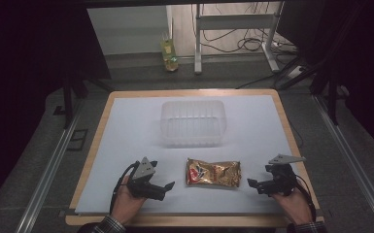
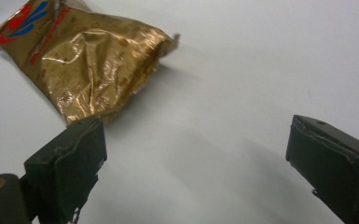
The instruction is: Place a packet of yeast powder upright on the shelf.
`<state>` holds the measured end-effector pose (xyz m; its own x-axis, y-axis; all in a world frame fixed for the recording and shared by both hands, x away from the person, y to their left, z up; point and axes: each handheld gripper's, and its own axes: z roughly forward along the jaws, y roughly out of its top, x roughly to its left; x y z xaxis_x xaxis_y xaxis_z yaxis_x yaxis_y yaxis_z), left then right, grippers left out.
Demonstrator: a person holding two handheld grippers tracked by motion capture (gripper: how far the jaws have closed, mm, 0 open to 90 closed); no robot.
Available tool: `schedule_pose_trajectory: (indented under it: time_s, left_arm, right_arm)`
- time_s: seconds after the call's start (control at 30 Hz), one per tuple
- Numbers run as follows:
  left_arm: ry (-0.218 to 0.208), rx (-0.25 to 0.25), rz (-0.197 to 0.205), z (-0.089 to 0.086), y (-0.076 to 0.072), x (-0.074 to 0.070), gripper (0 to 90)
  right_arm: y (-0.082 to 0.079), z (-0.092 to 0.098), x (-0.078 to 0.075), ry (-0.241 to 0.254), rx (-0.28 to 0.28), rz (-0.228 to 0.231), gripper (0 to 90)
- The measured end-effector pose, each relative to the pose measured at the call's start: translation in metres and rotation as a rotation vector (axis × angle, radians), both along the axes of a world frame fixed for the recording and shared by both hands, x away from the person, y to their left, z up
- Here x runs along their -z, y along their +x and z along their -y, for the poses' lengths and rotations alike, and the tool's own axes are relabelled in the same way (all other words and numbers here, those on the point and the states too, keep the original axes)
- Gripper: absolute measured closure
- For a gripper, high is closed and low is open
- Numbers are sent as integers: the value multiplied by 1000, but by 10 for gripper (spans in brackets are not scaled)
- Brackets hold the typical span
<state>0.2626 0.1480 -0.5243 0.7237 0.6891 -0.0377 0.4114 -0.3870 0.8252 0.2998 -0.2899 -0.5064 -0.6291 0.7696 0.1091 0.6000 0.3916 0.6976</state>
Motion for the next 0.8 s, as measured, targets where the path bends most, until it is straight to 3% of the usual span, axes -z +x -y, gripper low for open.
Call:
schedule_pose_trajectory:
  time_s: [0.2,0.67,0.8]
  left_arm:
    - [4,9,-13,1,1,0,45]
    - [-2,13,-17,1,1,-1,37]
    - [-5,22,-17,3,0,-2,44]
  right_arm:
    - [-3,-5,2,-62,-22,47,11]
    - [-3,-5,4,-75,-26,48,3]
    - [-4,-6,4,-60,-18,63,1]
